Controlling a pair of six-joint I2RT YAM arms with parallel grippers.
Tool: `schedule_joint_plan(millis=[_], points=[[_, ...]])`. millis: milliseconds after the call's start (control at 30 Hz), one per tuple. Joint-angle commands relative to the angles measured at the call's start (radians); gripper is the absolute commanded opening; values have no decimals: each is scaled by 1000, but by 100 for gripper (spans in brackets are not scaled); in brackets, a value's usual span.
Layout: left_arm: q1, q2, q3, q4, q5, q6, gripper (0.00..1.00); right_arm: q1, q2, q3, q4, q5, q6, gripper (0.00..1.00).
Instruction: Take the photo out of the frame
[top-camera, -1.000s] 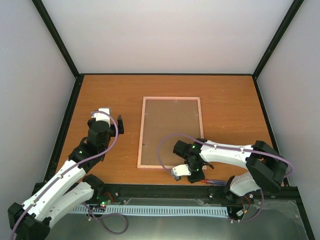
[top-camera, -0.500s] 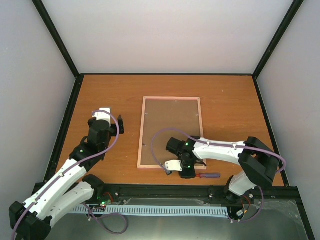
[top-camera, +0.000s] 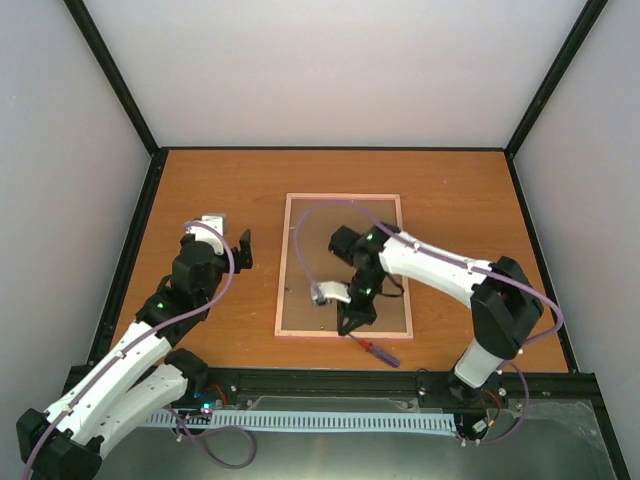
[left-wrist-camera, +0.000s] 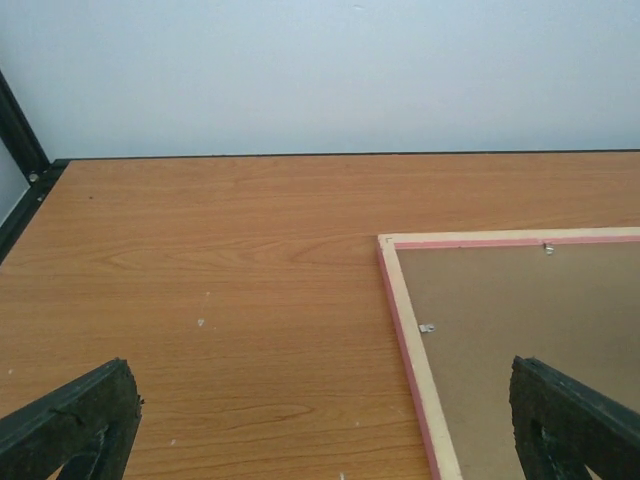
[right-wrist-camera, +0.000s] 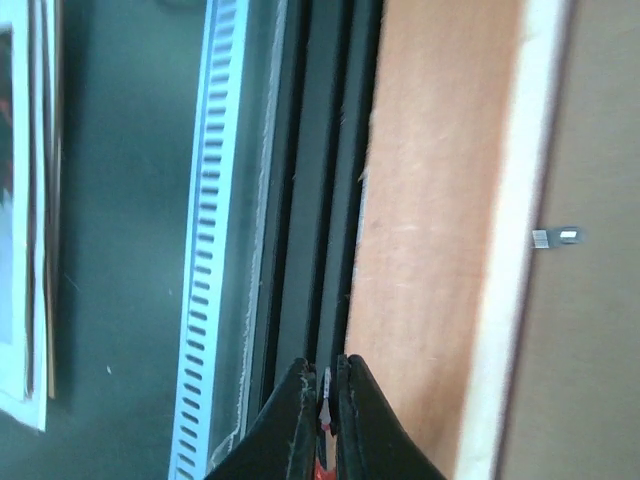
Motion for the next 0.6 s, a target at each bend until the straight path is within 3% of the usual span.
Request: schedule_joint_plan(millis=[0,133,367,567], points=[[5,-15,7,39,61,17,100,-144,20,117,-91,-162,-19,3],[5,-23,17,47,209,29,95,-254,31,196,-8,-145,119,3],[3,70,41,114,769,35,75,-379,58,231,172,-213,311,3],[-69,148,1,228,876,-67,70,-454,23,221,336,-269,465,3]])
